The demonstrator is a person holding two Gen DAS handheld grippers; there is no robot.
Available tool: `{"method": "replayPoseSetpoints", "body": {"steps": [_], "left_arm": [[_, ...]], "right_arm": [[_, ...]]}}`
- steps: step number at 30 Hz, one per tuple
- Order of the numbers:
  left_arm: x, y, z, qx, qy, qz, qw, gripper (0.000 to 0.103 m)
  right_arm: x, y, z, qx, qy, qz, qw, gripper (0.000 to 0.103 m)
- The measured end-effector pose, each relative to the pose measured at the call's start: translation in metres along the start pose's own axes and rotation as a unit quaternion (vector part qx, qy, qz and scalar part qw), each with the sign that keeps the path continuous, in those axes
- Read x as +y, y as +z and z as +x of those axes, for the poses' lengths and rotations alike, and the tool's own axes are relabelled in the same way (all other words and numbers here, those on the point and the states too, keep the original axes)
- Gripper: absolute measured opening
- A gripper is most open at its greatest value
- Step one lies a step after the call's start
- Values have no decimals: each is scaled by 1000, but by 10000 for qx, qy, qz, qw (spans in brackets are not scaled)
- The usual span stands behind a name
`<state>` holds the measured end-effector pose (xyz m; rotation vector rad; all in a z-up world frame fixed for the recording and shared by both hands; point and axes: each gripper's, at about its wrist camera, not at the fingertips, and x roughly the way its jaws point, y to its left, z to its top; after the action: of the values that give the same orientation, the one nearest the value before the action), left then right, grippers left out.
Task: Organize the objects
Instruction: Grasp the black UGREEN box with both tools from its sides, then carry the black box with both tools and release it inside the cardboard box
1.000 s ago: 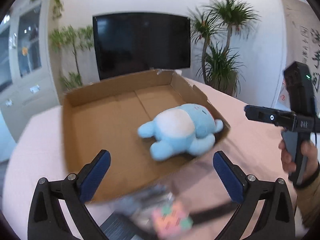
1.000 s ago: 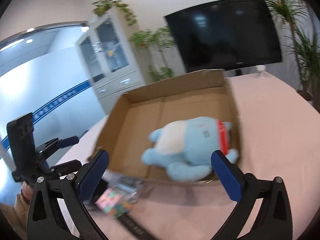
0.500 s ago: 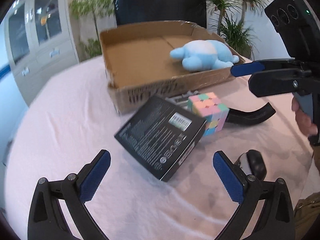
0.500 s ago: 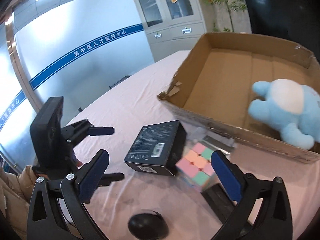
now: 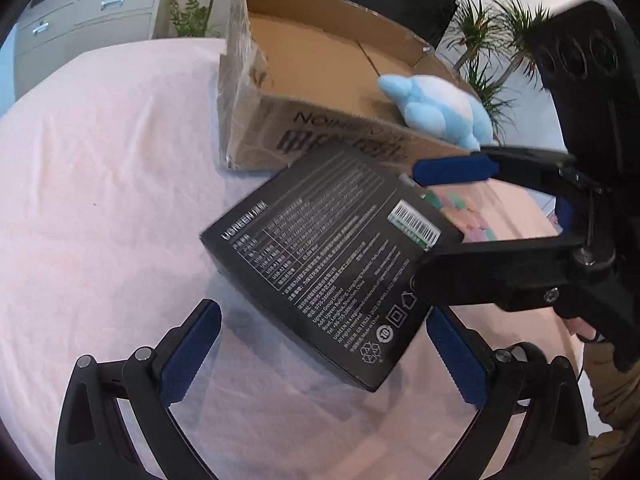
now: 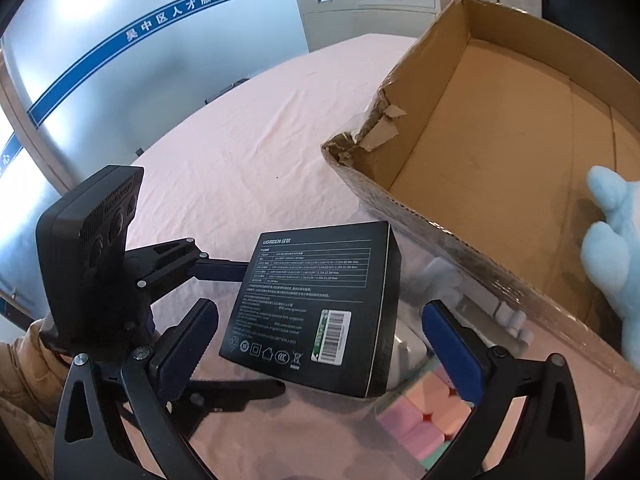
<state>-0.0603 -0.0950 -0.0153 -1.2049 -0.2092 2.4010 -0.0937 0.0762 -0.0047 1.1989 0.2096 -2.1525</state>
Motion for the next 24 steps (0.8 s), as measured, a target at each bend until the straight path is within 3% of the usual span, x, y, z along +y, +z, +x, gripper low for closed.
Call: {"method": "replayPoseSetpoints", "body": {"steps": [3, 5, 13, 21, 24], "left_arm": [[0, 0, 9, -57, -52, 32, 10000, 103], [0, -1, 14, -63, -173, 23, 9998, 103], [0, -5, 26, -180, -372, -138, 9991, 103], [-17, -7, 22, -502, -173, 152, 9985, 103], [-22, 2, 12, -667, -224, 132, 9974, 103]], "right_arm": [[-4, 0, 14, 228, -49, -3, 9997, 98], [-7, -3, 24, 383, 53, 52, 9992, 86], [-10, -16, 19, 176, 42, 36, 9998, 82], [7, -30, -3, -3, -182, -226, 9996, 82], [5, -20, -16, -156, -150, -225, 9995, 82]]}}
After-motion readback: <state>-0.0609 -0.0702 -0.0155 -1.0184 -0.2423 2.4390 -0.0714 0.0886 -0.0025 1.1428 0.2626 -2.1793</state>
